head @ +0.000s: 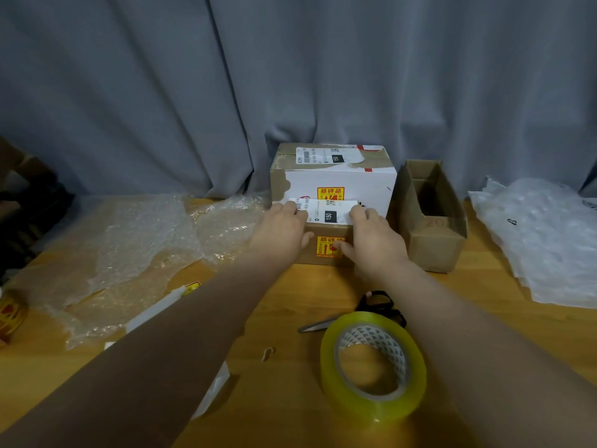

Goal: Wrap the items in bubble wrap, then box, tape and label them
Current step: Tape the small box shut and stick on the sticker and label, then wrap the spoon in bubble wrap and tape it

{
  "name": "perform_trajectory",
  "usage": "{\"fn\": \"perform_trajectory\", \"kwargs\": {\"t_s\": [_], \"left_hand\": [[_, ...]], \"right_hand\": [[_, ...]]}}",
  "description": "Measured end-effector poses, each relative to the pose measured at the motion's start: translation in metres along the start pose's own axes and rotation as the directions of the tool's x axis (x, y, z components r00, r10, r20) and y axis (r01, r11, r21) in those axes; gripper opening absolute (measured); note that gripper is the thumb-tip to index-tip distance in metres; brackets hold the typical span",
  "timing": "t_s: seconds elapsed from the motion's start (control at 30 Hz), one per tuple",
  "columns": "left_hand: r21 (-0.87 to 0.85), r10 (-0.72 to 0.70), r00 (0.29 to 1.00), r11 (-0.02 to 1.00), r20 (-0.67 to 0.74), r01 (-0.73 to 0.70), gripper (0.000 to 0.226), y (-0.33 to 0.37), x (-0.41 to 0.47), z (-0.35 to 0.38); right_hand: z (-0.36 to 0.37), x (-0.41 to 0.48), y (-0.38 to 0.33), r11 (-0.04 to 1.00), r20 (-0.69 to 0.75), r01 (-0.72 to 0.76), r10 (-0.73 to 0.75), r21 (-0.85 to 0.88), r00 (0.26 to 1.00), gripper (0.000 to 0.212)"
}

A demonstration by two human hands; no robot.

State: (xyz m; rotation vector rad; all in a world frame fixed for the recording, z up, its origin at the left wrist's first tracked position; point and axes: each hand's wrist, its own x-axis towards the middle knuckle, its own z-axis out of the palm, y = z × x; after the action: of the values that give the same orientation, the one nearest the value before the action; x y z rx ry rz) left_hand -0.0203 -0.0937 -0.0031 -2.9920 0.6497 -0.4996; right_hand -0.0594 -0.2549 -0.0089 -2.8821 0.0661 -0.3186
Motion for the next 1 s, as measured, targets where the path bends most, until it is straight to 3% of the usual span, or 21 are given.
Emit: {"fn": "perform_trajectory", "kwargs": {"t_s": [0.2, 0.27, 0.4, 0.5, 0.57, 0.63, 0.7, 0.73, 0.8, 0.93, 1.0], "left_hand": [[-0.348, -0.007, 0.999, 0.938, -0.031, -0.004, 0.056, -0.023, -0.030, -0.008], [-0.265, -0.061, 0.998, 0.962, 0.019, 0.063, 0.059, -0.043, -0.043, -0.005], [0.058, -0.239, 0.896, 0.970, 0.373, 0.235, 0.056, -0.087, -0.065, 0.015], [0.146, -0.286, 0.834, 0.958, 0.471, 0.246, 0.028, -0.104, -0.066, 0.019], [0.139, -0.334, 0.805, 0.942, 0.490, 0.306, 0.029, -0.108, -0.061, 0.018], [-0.061, -0.420, 0.797, 0.869, 0.434, 0.491, 0.018, -0.115, -0.060, 0.012], [-0.416, -0.532, 0.800, 0.684, 0.279, 0.599, 0.013, -0.123, -0.068, -0.001], [-0.579, -0.592, 0.791, 0.595, 0.153, 0.557, 0.016, -0.127, -0.069, -0.008], [-0.740, -0.652, 0.757, 0.529, -0.041, 0.416, 0.019, -0.136, -0.066, -0.027], [-0.808, -0.559, 0.816, 0.543, -0.144, 0.229, 0.015, -0.148, -0.048, -0.058], [-0.865, -0.534, 0.820, 0.491, -0.203, 0.105, 0.012, -0.148, -0.044, -0.069]], "right_hand": [[-0.006, -0.006, -0.012, 0.999, -0.052, 0.006, -0.008, -0.044, 0.999, 0.058], [-0.010, -0.011, -0.023, 0.997, -0.122, 0.068, -0.072, -0.034, 0.990, 0.060], [-0.011, -0.021, -0.062, 0.966, -0.118, 0.256, -0.251, 0.033, 0.961, 0.047], [-0.002, -0.025, -0.091, 0.945, -0.029, 0.319, -0.317, 0.075, 0.948, 0.044], [0.003, -0.027, -0.101, 0.941, 0.001, 0.323, -0.325, 0.103, 0.946, 0.045], [0.005, -0.027, -0.104, 0.946, 0.033, 0.295, -0.302, 0.133, 0.953, 0.045], [0.004, -0.025, -0.101, 0.954, 0.058, 0.244, -0.258, 0.174, 0.964, 0.045], [0.002, -0.023, -0.099, 0.954, 0.065, 0.213, -0.231, 0.209, 0.971, 0.044], [-0.004, -0.019, -0.096, 0.944, 0.070, 0.151, -0.179, 0.293, 0.981, 0.043], [-0.016, -0.014, -0.097, 0.922, 0.064, 0.103, -0.136, 0.373, 0.989, 0.042], [-0.019, -0.014, -0.099, 0.895, 0.067, 0.089, -0.131, 0.436, 0.989, 0.042]]}}
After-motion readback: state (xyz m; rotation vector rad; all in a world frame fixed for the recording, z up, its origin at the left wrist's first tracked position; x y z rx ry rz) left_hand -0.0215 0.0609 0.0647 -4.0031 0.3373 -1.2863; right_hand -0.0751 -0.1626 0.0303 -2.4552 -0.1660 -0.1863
